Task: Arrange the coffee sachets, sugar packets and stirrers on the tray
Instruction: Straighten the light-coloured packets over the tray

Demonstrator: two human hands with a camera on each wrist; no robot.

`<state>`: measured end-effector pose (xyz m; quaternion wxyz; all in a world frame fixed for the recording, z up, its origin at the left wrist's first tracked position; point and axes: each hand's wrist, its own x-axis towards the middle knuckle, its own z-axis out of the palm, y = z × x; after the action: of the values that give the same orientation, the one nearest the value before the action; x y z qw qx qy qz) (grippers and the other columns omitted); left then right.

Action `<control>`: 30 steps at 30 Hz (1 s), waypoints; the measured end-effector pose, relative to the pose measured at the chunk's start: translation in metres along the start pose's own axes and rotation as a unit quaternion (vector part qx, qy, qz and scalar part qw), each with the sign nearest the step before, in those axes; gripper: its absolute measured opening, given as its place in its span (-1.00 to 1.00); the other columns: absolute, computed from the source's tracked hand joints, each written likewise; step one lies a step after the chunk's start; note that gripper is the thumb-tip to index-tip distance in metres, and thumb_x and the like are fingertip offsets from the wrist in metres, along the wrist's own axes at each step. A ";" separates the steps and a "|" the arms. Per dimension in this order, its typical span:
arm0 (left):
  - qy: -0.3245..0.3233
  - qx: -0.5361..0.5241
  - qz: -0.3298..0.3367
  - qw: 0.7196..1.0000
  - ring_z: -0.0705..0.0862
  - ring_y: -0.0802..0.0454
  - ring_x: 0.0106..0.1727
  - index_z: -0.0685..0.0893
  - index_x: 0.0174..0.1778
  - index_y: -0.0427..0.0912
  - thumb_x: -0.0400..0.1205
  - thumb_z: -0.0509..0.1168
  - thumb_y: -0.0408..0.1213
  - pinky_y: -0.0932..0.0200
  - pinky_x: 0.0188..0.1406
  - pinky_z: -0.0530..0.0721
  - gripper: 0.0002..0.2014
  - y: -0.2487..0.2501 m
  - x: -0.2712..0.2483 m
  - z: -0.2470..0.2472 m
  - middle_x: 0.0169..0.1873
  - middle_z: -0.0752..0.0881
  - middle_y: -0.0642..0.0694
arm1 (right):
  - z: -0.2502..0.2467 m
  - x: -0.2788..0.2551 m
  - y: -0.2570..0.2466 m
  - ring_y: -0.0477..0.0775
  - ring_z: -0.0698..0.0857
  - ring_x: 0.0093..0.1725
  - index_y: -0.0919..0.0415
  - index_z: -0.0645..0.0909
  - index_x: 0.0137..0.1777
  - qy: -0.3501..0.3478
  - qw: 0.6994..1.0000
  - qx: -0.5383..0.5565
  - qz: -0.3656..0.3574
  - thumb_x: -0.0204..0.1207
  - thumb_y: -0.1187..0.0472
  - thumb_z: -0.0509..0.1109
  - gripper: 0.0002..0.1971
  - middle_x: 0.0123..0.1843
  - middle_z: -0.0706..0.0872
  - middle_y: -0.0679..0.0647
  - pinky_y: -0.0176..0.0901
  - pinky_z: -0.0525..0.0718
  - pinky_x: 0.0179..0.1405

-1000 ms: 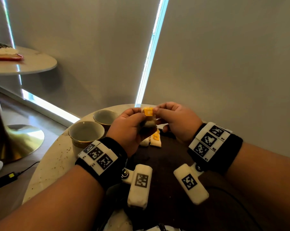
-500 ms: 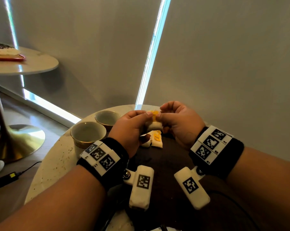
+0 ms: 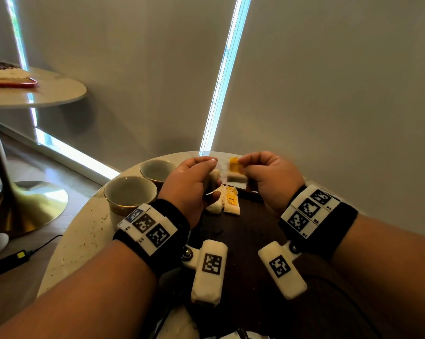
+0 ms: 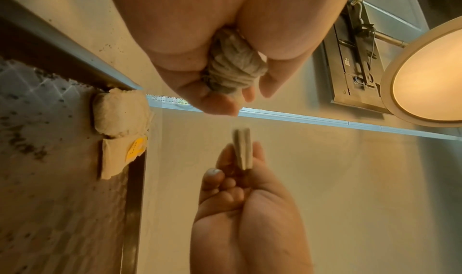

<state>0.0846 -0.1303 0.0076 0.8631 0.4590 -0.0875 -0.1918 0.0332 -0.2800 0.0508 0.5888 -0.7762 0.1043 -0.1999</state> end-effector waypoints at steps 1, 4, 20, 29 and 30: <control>0.010 -0.020 -0.011 1.000 0.73 -0.02 -0.18 0.73 0.23 -0.14 0.70 0.37 -0.19 0.17 -0.47 0.65 -0.79 0.002 0.000 0.001 -0.02 0.71 -0.21 | -0.003 0.004 0.003 0.16 0.76 -0.24 0.14 0.73 -0.14 0.021 1.000 0.000 0.005 0.54 0.48 0.43 -0.78 -0.17 0.86 0.14 -0.13 0.64 -0.42; 0.026 -0.071 -0.027 0.997 0.74 -0.02 -0.19 0.74 0.24 -0.08 0.72 0.35 -0.13 0.15 -0.46 0.68 -0.77 0.007 -0.001 0.002 0.05 0.68 -0.25 | -0.010 0.014 0.012 0.14 0.79 -0.16 0.12 0.69 -0.01 0.043 0.998 -0.034 0.038 0.56 0.46 0.44 -0.79 -0.08 0.82 0.13 -0.14 0.69 -0.39; 0.032 -0.085 0.002 0.996 0.76 -0.11 -0.15 0.62 0.17 -0.27 0.73 0.27 -0.38 0.12 -0.32 0.77 -0.87 0.004 -0.003 0.004 -0.07 0.68 -0.29 | -0.008 0.016 0.036 0.02 0.66 -0.34 0.18 0.71 -0.02 -0.089 0.956 -0.208 0.188 0.52 0.51 0.44 -0.79 -0.12 0.75 0.19 -0.25 0.72 -0.46; 0.042 -0.079 0.002 0.996 0.71 -0.16 -0.03 0.61 0.18 -0.19 0.73 0.21 -0.42 0.10 -0.29 0.78 -0.84 0.004 -0.004 0.004 0.07 0.62 -0.31 | -0.006 0.026 0.039 -0.06 0.74 -0.22 0.13 0.73 -0.07 -0.079 0.938 -0.276 0.195 0.54 0.39 0.48 -0.87 -0.07 0.79 0.10 -0.35 0.68 -0.36; 0.044 -0.079 -0.002 0.996 0.71 -0.15 -0.02 0.60 0.18 -0.18 0.73 0.21 -0.42 0.10 -0.30 0.78 -0.85 0.004 -0.004 0.004 0.08 0.62 -0.31 | -0.006 0.026 0.039 -0.04 0.75 -0.20 0.13 0.73 -0.07 -0.080 0.937 -0.278 0.196 0.54 0.38 0.48 -0.87 -0.05 0.80 0.12 -0.31 0.71 -0.31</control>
<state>0.0808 -0.1301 0.0132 0.8993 0.3975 -0.0338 -0.1794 0.0564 -0.3066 0.0200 0.3834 -0.8864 0.2586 0.0195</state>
